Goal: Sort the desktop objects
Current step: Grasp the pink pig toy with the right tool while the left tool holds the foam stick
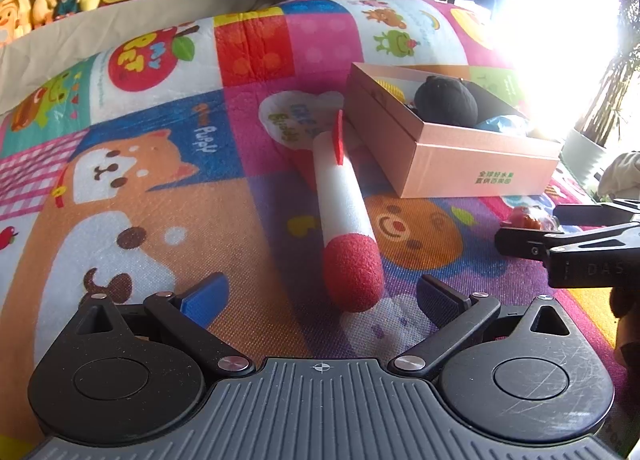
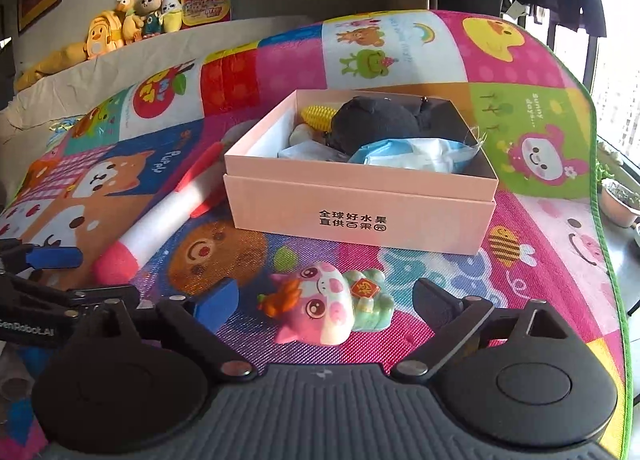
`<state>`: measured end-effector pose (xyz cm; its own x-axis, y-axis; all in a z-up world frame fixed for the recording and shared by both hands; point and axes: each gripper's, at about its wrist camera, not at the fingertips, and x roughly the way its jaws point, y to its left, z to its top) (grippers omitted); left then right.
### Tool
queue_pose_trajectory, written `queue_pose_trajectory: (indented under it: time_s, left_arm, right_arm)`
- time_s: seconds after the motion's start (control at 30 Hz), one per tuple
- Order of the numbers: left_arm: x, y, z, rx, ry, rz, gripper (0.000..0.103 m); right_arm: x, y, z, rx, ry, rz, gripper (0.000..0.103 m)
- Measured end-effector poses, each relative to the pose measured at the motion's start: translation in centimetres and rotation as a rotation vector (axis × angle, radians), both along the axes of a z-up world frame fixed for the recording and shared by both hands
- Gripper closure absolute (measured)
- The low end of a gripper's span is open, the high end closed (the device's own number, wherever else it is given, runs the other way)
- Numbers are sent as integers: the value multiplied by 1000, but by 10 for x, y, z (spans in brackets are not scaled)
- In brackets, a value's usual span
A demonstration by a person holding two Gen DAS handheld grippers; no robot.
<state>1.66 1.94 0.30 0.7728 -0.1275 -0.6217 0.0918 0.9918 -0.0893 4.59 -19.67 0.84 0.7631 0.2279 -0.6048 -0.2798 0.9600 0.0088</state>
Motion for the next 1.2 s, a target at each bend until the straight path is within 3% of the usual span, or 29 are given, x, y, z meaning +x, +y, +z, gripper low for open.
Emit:
queue_pose_trajectory:
  time_s: [0.07, 0.17, 0.63, 0.83, 0.97, 1.07, 1.2]
  left_arm:
    - [0, -1, -1, 4, 1, -1, 0]
    - [0, 0, -1, 2, 2, -1, 0]
    - [-2, -5, 0, 46, -4, 11, 0]
    - [5, -8, 13, 21, -25, -21, 1]
    - [22, -19, 24, 73, -43, -32, 16]
    - [37, -23, 23, 104, -26, -31, 18]
    - [53, -22, 14, 103, 27, -40, 39]
  right_arm:
    - [5, 3, -5, 0, 15, 15, 9]
    - [5, 5, -6, 9, 30, 29, 29]
    - [-18, -17, -7, 41, 21, -37, 29]
    - [-20, -15, -8, 26, 9, -49, 29]
    - [-19, -21, -8, 57, 14, -68, 29]
    - [-20, -21, -8, 62, 11, -64, 29]
    - [-22, -23, -7, 71, -1, -63, 29]
